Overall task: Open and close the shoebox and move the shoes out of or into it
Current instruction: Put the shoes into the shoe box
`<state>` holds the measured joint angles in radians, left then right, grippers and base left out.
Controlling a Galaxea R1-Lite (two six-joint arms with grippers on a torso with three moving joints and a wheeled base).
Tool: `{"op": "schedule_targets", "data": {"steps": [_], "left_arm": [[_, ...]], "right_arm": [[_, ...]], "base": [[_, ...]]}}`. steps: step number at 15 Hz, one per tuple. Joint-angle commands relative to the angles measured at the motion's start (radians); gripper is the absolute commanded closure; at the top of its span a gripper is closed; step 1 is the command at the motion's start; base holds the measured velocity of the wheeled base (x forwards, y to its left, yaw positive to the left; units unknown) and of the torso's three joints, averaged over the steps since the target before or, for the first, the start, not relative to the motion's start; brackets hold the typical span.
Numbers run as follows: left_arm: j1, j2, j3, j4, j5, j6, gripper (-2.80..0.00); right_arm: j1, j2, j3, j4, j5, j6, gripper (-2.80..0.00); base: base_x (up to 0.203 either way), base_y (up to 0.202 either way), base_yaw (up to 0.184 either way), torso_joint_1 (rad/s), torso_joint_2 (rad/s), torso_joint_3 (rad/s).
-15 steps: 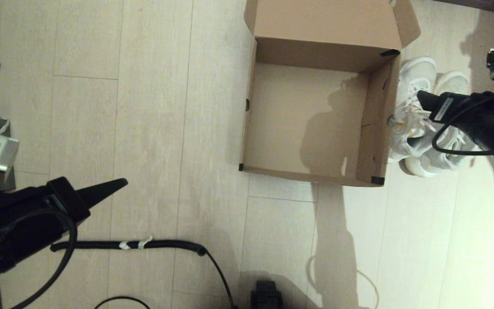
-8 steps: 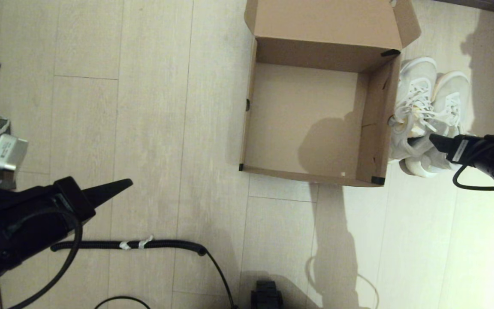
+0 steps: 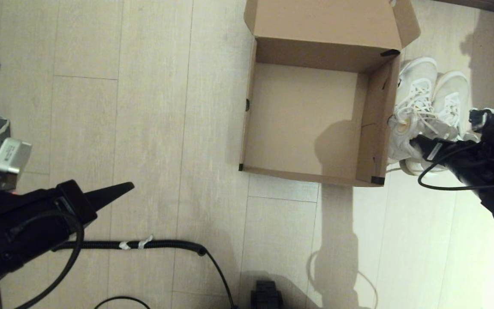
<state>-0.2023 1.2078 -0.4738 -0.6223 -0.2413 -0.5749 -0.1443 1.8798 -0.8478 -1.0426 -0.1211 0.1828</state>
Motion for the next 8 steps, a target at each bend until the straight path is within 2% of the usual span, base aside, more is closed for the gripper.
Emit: {"op": "schedule_targets", "data": {"steps": [1,6,8], "left_arm": [[0.000,0.013,0.001,-0.005,-0.005,-0.003,0.00],[-0.002,-0.007,-0.005,-0.004,-0.006,0.002,0.00],[0.001,-0.052,0.009,-0.001,-0.003,0.007,0.00]], "right_arm": [[0.000,0.037,-0.016,-0.007,-0.002,0.003,0.00],[0.053,0.029,-0.031,0.005,-0.006,-0.006,0.00],[0.056,-0.043,-0.032,0.073,-0.013,-0.009,0.00]], "base": [[0.000,0.000,0.000,0.000,0.00,0.000],[0.000,0.000,0.000,0.000,0.00,0.000],[0.000,0.000,0.000,0.000,0.00,0.000]]}}
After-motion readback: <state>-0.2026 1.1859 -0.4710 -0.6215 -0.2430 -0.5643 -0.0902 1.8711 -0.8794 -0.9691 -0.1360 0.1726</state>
